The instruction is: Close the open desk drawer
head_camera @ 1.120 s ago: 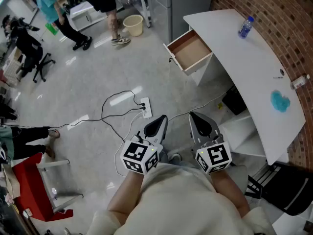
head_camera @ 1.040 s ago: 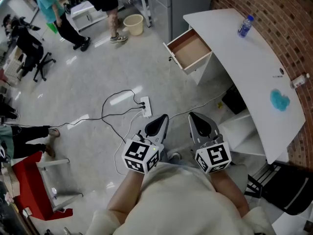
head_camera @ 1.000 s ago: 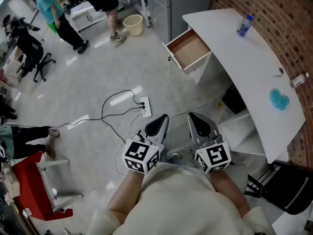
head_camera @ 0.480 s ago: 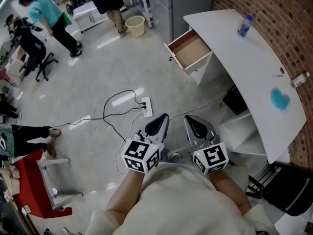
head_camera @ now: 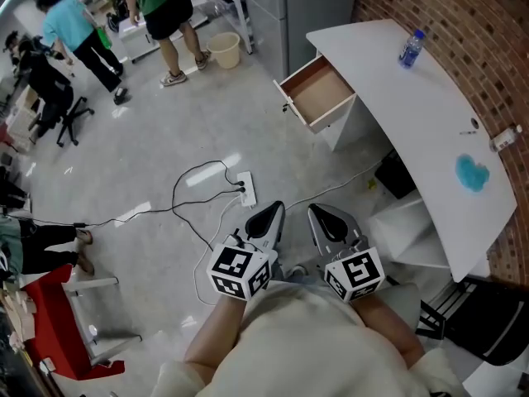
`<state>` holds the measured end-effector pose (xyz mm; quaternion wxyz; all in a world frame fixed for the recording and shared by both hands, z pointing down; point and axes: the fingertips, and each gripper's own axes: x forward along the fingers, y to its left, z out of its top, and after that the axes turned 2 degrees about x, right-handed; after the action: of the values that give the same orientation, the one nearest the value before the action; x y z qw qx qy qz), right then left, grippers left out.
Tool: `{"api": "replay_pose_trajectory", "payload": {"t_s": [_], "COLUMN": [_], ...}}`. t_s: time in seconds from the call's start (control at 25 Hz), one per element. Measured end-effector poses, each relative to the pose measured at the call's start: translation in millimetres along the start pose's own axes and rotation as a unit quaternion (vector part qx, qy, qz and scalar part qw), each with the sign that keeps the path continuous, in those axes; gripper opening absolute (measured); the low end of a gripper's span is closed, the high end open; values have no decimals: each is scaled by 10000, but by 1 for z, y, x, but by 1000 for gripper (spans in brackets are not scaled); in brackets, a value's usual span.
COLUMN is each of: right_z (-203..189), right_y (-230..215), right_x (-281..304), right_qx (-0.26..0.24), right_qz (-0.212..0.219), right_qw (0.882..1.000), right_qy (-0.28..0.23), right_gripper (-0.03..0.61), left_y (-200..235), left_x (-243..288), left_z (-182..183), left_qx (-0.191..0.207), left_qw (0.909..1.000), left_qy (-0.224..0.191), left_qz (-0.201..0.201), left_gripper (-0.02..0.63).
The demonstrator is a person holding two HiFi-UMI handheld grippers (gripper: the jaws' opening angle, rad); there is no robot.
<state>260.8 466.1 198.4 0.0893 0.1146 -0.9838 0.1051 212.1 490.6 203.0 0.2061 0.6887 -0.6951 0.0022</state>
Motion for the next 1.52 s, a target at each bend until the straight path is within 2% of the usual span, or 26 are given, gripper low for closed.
{"api": "replay_pose_trajectory", "payload": {"t_s": [0.36, 1.12, 1.52], "right_z": [20, 61, 62], "right_y": [-14, -38, -32], "right_x": [66, 214, 277], "right_qx": [2, 70, 112], "right_qz": [-113, -696, -994], "right_qw": [9998, 9975, 9949], "right_qy": [-138, -108, -140], "right_gripper": [3, 3, 3], "left_y": [46, 190, 256], "left_x": [32, 83, 87], "left_z": [27, 91, 100], "left_qx": [178, 333, 380], "left_qw": [9992, 9964, 9939], "left_qy": [32, 190, 235], "left_qz": [-345, -761, -1007], "left_gripper": [3, 3, 3]}}
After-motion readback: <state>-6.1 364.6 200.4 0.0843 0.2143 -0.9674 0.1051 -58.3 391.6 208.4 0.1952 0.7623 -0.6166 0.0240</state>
